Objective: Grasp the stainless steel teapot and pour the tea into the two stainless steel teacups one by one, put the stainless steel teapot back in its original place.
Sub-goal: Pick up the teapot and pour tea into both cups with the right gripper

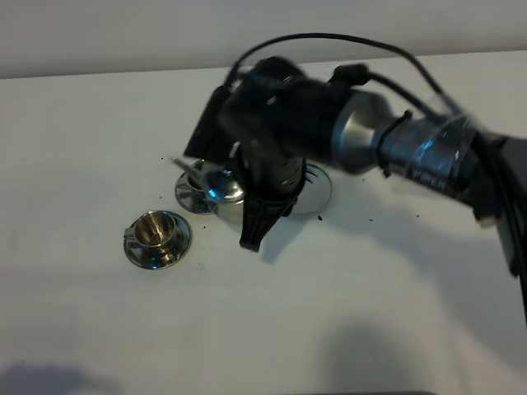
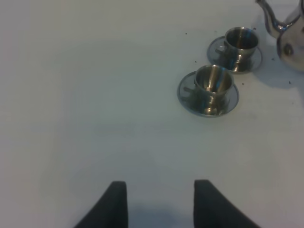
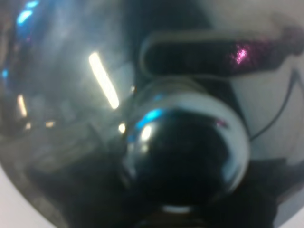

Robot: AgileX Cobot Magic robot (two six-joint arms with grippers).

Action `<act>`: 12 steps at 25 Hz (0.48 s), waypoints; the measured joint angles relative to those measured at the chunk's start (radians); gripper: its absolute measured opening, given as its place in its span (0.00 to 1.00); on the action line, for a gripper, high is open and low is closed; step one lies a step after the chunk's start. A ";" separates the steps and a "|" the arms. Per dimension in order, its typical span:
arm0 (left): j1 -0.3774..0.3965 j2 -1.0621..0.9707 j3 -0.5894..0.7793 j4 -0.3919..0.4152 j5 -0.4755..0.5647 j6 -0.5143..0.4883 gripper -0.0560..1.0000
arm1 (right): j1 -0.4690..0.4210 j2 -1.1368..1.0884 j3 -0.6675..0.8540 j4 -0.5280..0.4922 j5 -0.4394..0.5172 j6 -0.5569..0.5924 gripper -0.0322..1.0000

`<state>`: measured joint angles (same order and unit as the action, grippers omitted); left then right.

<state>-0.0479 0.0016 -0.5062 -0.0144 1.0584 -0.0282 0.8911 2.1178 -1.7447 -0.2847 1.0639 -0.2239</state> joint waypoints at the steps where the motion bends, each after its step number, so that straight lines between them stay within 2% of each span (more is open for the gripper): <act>1: 0.000 0.000 0.000 0.000 0.000 0.000 0.40 | 0.024 0.000 0.000 -0.050 0.003 -0.001 0.21; 8: 0.000 0.000 0.000 0.000 0.000 0.001 0.40 | 0.151 0.064 0.000 -0.344 0.026 -0.010 0.21; 12: 0.000 0.000 0.000 0.000 0.000 0.001 0.40 | 0.179 0.116 0.000 -0.429 0.075 -0.016 0.21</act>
<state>-0.0479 0.0016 -0.5062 -0.0144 1.0584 -0.0272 1.0700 2.2341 -1.7447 -0.7136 1.1384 -0.2402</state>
